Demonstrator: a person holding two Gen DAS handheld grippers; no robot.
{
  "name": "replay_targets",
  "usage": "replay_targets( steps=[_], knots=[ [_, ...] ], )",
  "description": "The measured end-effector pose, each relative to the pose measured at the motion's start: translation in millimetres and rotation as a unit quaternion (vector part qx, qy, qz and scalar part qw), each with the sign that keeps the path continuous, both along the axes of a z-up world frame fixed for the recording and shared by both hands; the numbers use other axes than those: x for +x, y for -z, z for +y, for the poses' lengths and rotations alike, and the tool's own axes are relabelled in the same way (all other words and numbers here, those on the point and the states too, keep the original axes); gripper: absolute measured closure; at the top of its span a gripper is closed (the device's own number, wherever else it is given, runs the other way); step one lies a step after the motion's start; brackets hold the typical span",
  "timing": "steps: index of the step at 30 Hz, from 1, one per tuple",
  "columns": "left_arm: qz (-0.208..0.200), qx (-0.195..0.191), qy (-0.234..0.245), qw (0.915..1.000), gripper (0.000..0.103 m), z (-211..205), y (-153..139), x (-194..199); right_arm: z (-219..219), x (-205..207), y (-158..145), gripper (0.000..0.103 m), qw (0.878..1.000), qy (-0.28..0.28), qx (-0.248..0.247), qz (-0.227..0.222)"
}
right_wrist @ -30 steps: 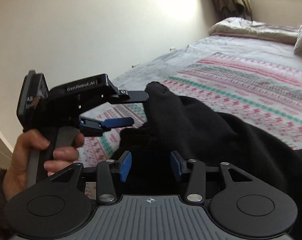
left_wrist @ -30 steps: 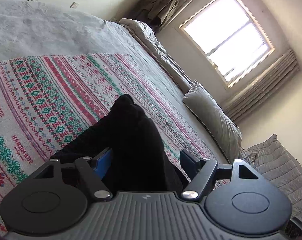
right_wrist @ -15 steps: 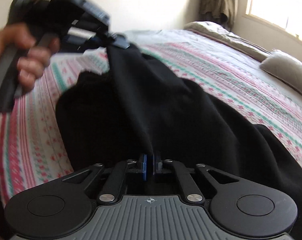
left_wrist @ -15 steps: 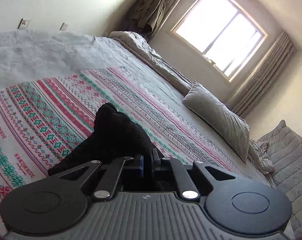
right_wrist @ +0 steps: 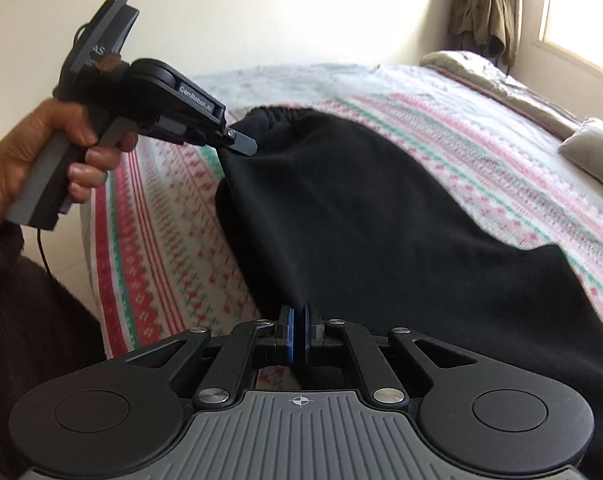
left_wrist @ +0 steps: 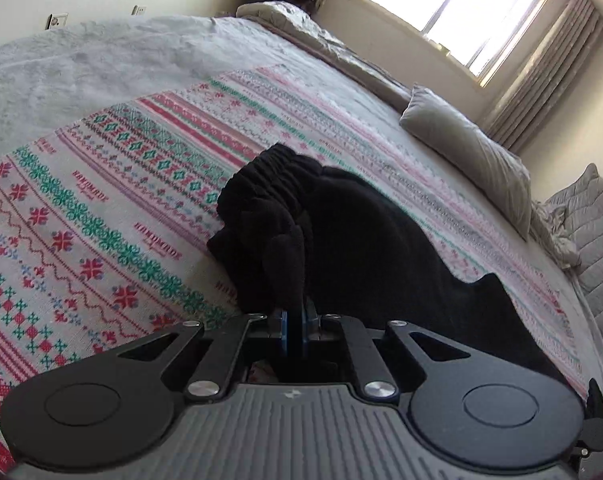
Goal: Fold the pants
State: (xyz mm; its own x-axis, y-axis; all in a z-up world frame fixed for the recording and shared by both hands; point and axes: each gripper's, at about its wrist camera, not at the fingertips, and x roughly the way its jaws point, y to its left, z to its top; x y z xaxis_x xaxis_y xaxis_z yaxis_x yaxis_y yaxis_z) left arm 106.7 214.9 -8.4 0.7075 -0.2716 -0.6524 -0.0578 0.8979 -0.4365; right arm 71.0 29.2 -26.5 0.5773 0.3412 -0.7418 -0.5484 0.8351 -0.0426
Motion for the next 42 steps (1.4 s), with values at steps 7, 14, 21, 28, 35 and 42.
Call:
replay_targets(
  steps=[7, 14, 21, 28, 35, 42],
  knots=[
    [0.01, 0.064, 0.007, 0.9979, 0.077, -16, 1, 2, 1, 2, 23, 0.096, 1.0, 0.013, 0.004, 0.026],
    [-0.098, 0.119, -0.04, 0.9872, 0.04, -26, -36, -21, -40, -16, -5, 0.052, 0.997, 0.065, 0.042, 0.027],
    [-0.124, 0.121, 0.07, 0.9824, 0.029, -92, -35, -11, -148, -44, -14, 0.048, 0.972, 0.23, 0.048, 0.015],
    [-0.109, 0.133, 0.179, 0.9685, 0.023, -169, -14, 8, -255, -96, -15, 0.041, 0.916, 0.399, 0.025, 0.005],
    [-0.104, 0.182, 0.231, 0.9502, 0.023, -220, 13, 23, -336, -158, -25, 0.039, 0.835, 0.549, -0.022, -0.029],
    [-0.086, 0.229, 0.229, 0.9421, 0.023, -237, 33, 35, -401, -219, -33, 0.03, 0.76, 0.647, -0.047, -0.041]
  ],
)
